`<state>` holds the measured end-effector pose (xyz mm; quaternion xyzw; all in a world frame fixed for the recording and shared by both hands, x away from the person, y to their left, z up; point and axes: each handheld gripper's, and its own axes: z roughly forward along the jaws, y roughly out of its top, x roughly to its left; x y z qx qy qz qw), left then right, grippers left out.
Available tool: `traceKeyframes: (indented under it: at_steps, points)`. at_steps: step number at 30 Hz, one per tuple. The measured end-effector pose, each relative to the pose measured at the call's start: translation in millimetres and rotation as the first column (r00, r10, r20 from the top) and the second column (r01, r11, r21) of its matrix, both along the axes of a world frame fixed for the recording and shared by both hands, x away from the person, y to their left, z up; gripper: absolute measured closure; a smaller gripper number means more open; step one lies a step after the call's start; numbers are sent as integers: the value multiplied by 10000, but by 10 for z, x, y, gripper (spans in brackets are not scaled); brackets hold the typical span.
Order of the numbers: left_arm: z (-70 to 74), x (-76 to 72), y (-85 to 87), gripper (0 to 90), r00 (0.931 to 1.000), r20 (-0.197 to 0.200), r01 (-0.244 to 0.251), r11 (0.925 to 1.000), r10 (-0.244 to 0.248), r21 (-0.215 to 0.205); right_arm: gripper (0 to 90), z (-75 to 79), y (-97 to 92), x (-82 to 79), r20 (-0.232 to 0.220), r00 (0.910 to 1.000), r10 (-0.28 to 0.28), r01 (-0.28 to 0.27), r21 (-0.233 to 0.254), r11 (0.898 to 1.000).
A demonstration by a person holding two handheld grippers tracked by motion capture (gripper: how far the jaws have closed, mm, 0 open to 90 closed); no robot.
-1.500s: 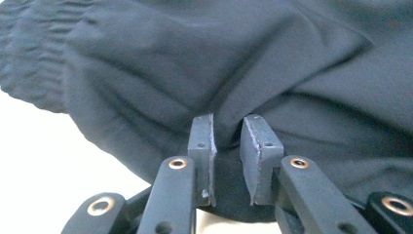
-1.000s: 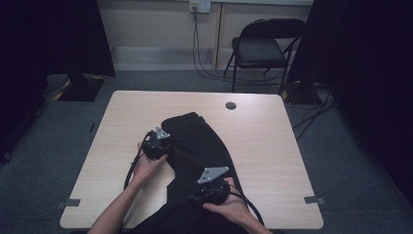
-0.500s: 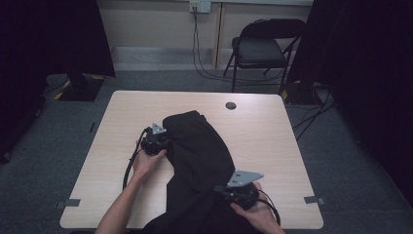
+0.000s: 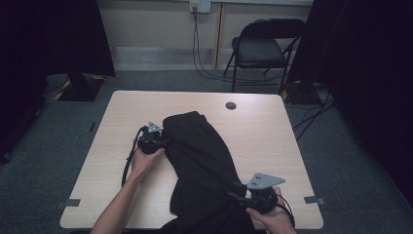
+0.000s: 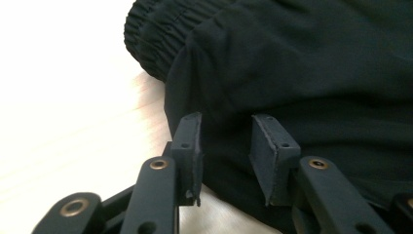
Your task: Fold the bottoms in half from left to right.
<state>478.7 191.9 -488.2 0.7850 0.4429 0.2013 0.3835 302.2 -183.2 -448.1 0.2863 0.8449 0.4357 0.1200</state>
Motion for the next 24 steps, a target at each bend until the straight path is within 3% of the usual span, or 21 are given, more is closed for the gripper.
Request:
traceKeyframes:
  at_steps: [2, 4, 5, 7, 9, 11, 13, 15, 17, 20, 21, 24]
  points:
    - [118, -93, -20, 632, 9989, 48, 470, 9982, -473, 383, 713, 9, 113, 92, 4, 10000, -42, 42, 108, 9999]
    - [218, -198, -62, 633, 9962, -22, 871, 9960, -870, 205, 766, -23, 273, 187, -1, 9997, 262, -262, -58, 9996]
    - [274, -299, -104, 633, 9914, -54, 1309, 9909, -1308, 307, 777, -39, 343, 217, 47, 9996, 269, -268, -234, 9994]
    - [312, -487, -178, 634, 9807, -31, 1953, 9791, -1954, 566, 779, -109, 538, 302, -213, 9965, 808, -813, -220, 9964]
    - [281, -666, -239, 635, 9663, -157, 2574, 9659, -2571, 285, 745, -193, 702, 350, -396, 9924, 1166, -1187, -575, 9913]
    - [202, -764, -320, 628, 9529, -265, 3026, 9528, -3020, 231, 691, -280, 816, 400, -477, 9904, 1298, -1334, -814, 9877]
    - [104, -779, -422, 591, 9390, -689, 3400, 9397, -3370, 367, 663, -347, 871, 471, -498, 9924, 1129, -1179, -1130, 9866]
    - [19, -753, -516, 567, 9402, -861, 3367, 9375, -3295, 885, 627, -380, 854, 554, -427, 9972, 613, -659, -1145, 9912]
    - [-26, -700, -566, 562, 9456, -828, 3218, 9420, -3146, 956, 586, -396, 797, 643, -164, 9998, 57, -76, -1199, 9928]
    - [-23, -636, -594, 562, 9523, -747, 3027, 9466, -2958, 1108, 573, -446, 741, 699, -490, 9988, 33, -99, -1339, 9909]
    - [-28, -617, -587, 563, 9558, -755, 2909, 9512, -2841, 1034, 570, -461, 723, 694, -400, 9991, 128, -178, -1268, 9918]
    - [-26, -518, -627, 596, 9608, -442, 2773, 9499, -2737, 1443, 532, -463, 741, 724, -302, 9994, 173, -213, -1384, 9901]
